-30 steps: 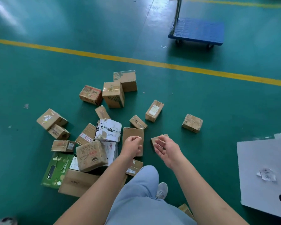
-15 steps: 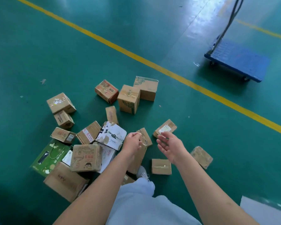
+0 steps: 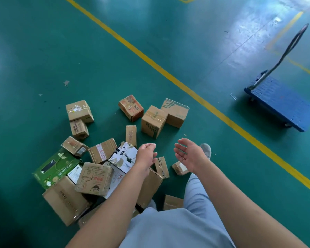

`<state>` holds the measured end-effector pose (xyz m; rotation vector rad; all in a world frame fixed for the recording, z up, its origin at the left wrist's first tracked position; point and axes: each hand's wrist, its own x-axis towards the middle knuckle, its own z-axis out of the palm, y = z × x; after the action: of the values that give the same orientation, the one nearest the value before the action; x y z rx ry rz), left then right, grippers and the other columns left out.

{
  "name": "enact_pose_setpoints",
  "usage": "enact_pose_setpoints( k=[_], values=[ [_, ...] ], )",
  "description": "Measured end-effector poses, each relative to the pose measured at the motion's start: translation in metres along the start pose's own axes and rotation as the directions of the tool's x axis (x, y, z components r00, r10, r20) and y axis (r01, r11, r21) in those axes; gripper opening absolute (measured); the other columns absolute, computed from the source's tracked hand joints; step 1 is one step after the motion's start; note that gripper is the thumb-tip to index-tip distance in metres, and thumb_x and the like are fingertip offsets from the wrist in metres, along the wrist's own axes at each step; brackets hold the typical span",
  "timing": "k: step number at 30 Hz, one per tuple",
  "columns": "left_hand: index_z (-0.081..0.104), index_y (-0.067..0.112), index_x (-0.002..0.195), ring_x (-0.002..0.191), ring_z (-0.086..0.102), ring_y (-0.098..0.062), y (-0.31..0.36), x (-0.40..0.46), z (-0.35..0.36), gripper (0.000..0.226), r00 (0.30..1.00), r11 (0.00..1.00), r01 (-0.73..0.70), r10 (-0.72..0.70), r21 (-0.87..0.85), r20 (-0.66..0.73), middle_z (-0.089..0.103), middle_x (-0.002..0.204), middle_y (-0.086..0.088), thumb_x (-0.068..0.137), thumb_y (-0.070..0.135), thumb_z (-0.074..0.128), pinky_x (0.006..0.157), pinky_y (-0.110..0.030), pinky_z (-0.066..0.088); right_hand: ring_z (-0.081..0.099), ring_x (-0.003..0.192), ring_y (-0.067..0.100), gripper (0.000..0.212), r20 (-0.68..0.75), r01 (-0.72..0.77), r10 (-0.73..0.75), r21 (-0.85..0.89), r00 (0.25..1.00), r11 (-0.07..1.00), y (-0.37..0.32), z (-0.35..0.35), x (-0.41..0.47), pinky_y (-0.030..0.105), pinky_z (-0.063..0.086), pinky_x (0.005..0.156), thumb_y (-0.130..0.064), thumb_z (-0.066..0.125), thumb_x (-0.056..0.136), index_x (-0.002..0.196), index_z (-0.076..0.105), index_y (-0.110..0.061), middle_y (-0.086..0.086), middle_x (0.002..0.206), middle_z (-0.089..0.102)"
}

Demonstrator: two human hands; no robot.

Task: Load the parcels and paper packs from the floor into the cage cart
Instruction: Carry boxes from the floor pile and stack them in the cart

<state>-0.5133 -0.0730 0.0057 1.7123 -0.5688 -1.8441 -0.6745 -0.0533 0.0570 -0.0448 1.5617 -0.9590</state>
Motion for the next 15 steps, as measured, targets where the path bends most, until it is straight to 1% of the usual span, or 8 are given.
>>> enact_pose_setpoints(
  k=[3,6,8,11,13,15],
  values=[
    [0.06,0.019,0.114,0.109,0.064,-0.02,0.01,0.012,-0.002,0.015,1.0,0.997,-0.01,0.008,-0.083,-0.024,0.06,0.114,-0.003,0.105,0.029,0.054,0.094,-0.037,0.056,0.067,0.094,0.022,0.017,0.015,0.012,-0.011,-0.086,1.0,0.996,-0.017,0.017,0.013,0.032,0.054,0.079,-0.027,0.059,0.103,0.106,0.067,-0.013,0.008,0.106,0.07],
    [0.06,0.021,0.109,0.108,0.063,-0.02,0.018,0.027,-0.004,0.01,0.998,0.985,-0.005,-0.004,-0.17,-0.055,0.06,0.113,-0.003,0.106,0.028,0.053,0.097,-0.038,0.056,0.066,0.093,0.021,0.016,0.022,0.02,-0.017,-0.165,1.0,0.986,-0.035,0.032,0.027,0.032,0.054,0.083,-0.026,0.059,0.103,0.106,0.067,-0.012,0.008,0.104,0.07],
    [0.06,0.022,0.108,0.108,0.062,-0.019,0.026,0.038,-0.005,0.009,0.997,0.973,-0.015,-0.005,-0.231,-0.082,0.06,0.114,-0.002,0.106,0.028,0.053,0.095,-0.036,0.056,0.066,0.089,0.02,0.018,0.051,0.036,-0.025,-0.236,0.998,0.971,-0.049,0.047,0.039,0.032,0.054,0.083,-0.025,0.059,0.103,0.11,0.067,-0.011,0.007,0.1,0.07],
    [0.06,0.022,0.109,0.105,0.062,-0.018,0.039,0.059,-0.005,0.01,0.992,0.964,-0.031,-0.003,-0.265,-0.13,0.06,0.113,-0.001,0.106,0.029,0.053,0.091,-0.034,0.056,0.067,0.085,0.02,0.023,0.097,0.042,-0.014,-0.286,0.995,0.957,-0.069,0.069,0.067,0.031,0.055,0.075,-0.025,0.059,0.103,0.119,0.066,-0.01,0.007,0.097,0.071],
    [0.06,0.021,0.109,0.103,0.062,-0.017,0.048,0.076,-0.004,0.011,0.986,0.96,-0.036,-0.011,-0.277,-0.166,0.06,0.111,-0.001,0.107,0.028,0.053,0.088,-0.032,0.056,0.067,0.088,0.02,0.028,0.132,0.03,0.011,-0.304,0.991,0.952,-0.08,0.082,0.09,0.031,0.054,0.073,-0.026,0.059,0.103,0.125,0.065,-0.01,0.007,0.099,0.072],
    [0.06,0.018,0.114,0.102,0.063,-0.017,0.062,0.097,0.003,0.015,0.977,0.956,-0.04,-0.024,-0.292,-0.212,0.061,0.112,-0.002,0.106,0.029,0.053,0.082,-0.029,0.056,0.069,0.091,0.021,0.033,0.157,0.009,0.043,-0.318,0.987,0.948,-0.094,0.094,0.119,0.032,0.054,0.073,-0.026,0.059,0.102,0.13,0.064,-0.01,0.007,0.103,0.073]
  ],
)
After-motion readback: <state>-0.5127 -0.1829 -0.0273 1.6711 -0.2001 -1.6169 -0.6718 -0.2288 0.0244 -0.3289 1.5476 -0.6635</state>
